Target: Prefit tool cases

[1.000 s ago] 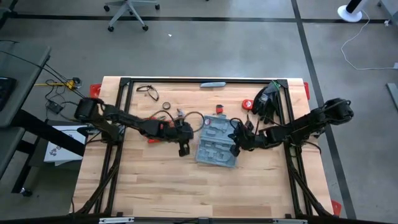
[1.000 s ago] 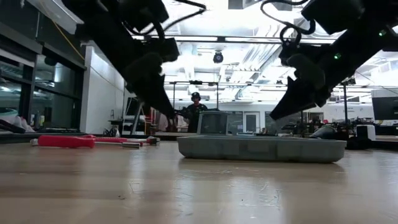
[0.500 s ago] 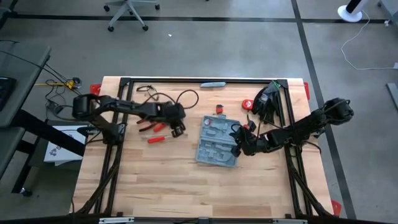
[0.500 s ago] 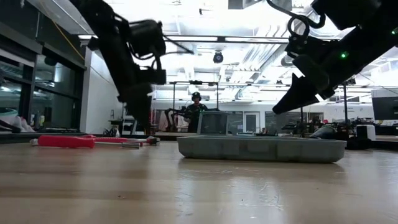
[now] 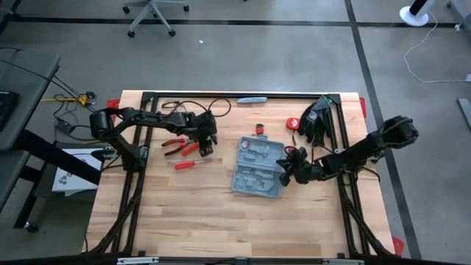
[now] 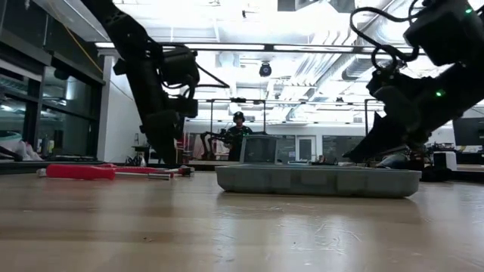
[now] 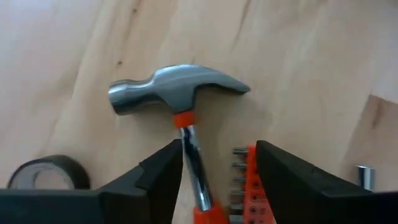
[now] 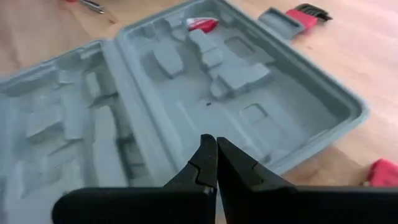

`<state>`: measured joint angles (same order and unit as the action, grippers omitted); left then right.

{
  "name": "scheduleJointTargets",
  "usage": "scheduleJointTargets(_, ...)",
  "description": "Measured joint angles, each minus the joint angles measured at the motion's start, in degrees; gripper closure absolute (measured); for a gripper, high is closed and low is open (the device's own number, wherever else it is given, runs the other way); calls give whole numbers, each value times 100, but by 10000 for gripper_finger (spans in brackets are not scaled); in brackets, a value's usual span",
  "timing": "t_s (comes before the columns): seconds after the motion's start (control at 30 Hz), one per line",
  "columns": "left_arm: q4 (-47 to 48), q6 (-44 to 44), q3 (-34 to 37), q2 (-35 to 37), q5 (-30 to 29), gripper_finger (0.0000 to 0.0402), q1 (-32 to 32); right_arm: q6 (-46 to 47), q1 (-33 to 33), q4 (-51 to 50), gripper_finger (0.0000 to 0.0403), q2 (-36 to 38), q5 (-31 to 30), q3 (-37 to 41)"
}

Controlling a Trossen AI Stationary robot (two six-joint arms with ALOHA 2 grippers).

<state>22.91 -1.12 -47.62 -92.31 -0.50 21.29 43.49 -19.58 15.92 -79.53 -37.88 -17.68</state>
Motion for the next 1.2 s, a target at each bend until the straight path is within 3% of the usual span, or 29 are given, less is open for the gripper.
scheduleJointTargets(0.17,-12,-124,0,0,642,206,187,2,-107,347,402,0,-6,136)
scheduleJointTargets(0.33,15,-165,0,0,838,206,113,2,-121,370,402,0,-73,136)
scheduleJointTargets(0.7,740,-154,9,0,133,206,-91,2,-121,370,402,0,-76,136)
scheduleJointTargets(1.0,-216,33,675,35,146,206,-91,12,-121,368,402,0,-94,136)
scheduleJointTargets(1.2,-281,102,756,33,81,210,-180,13,-121,368,402,0,-96,136)
